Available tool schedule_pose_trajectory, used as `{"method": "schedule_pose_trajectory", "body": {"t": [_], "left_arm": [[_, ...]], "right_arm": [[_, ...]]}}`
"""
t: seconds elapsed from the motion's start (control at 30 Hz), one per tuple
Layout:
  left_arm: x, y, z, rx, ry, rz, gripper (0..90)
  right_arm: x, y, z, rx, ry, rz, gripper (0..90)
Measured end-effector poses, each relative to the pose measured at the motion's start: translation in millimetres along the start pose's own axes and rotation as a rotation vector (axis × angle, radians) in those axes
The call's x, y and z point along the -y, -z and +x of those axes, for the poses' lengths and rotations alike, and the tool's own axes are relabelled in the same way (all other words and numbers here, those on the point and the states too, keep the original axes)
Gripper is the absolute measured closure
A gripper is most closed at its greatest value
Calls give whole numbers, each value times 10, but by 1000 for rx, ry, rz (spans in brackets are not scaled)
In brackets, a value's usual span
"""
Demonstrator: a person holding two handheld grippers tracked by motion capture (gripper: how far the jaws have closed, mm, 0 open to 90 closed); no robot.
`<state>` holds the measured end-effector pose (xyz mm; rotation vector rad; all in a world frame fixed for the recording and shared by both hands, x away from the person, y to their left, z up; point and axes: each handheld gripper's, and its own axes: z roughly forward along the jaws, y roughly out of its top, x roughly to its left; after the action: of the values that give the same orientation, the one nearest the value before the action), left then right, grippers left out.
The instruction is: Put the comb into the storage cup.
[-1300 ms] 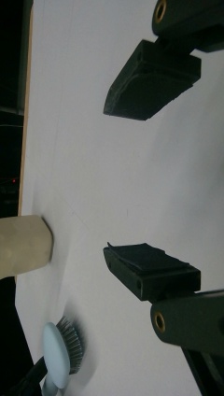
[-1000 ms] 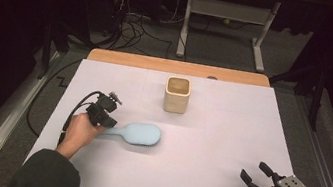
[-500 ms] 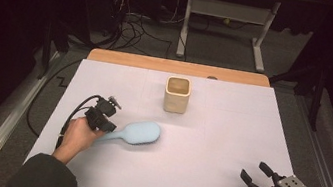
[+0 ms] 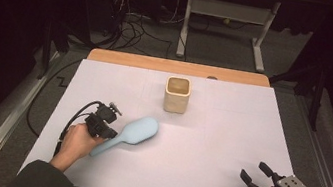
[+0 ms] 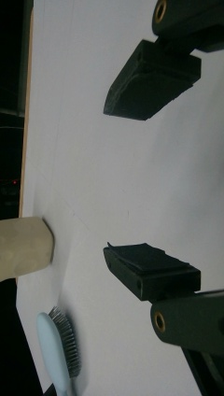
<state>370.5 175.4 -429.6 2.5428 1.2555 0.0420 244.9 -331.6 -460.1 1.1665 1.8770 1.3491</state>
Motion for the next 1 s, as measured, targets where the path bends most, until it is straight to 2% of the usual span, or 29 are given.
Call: {"method": "schedule_pose_trajectory", "body": {"t": [0.43, 0.83, 1.0], "left_arm": [[70, 3, -117, 24, -1, -15, 872], [167, 13, -170, 47, 8, -36, 876], [205, 22, -223, 52, -6, -41, 876]], "right_arm": [[0, 3, 0, -1, -1, -4, 280], [0, 3, 0, -1, -1, -4, 280], [0, 4, 0, -1, 0, -5, 280]]}}
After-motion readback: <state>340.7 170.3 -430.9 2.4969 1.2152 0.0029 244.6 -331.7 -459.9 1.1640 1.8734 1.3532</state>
